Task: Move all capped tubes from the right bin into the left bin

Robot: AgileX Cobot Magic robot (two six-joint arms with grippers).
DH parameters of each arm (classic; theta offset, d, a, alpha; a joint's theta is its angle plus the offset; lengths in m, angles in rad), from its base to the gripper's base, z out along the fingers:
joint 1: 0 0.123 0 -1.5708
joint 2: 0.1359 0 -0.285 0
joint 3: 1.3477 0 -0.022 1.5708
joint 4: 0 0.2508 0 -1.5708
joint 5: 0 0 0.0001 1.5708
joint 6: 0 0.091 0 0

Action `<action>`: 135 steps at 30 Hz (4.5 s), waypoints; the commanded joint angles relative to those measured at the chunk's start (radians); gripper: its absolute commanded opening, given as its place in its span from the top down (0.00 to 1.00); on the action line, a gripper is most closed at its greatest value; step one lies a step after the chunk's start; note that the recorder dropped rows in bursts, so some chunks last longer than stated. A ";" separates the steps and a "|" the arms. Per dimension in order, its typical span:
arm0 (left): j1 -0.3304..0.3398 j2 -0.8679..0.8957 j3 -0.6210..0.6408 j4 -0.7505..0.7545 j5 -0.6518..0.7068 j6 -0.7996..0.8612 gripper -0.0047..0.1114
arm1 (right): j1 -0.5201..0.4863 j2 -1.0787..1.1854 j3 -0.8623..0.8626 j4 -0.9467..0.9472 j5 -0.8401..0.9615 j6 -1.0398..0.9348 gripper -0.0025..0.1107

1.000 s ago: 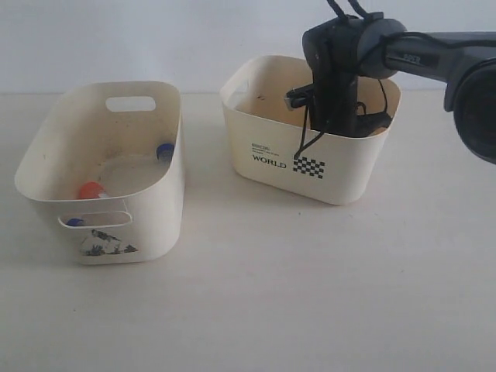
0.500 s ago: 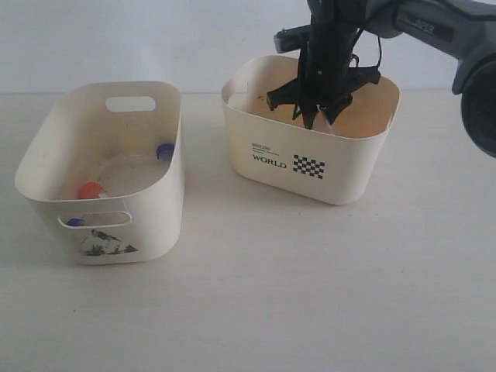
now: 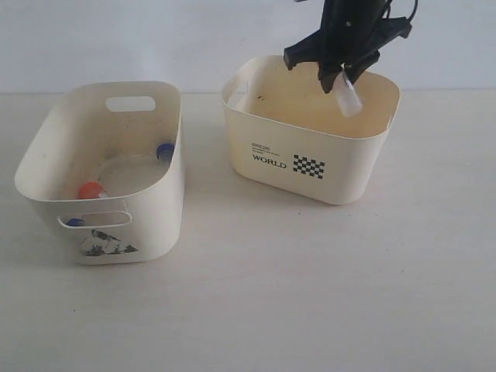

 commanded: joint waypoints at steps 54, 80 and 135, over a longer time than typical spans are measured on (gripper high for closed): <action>0.000 0.000 -0.004 0.001 -0.002 -0.010 0.92 | 0.350 -0.272 0.343 0.588 -0.282 -0.574 0.98; 0.000 0.000 -0.004 0.001 -0.002 -0.010 0.92 | 0.220 -1.017 1.012 0.365 -0.602 -0.364 0.98; 0.000 0.000 -0.004 0.001 -0.002 -0.010 0.92 | -0.279 -2.179 2.087 0.098 -0.886 -0.027 0.98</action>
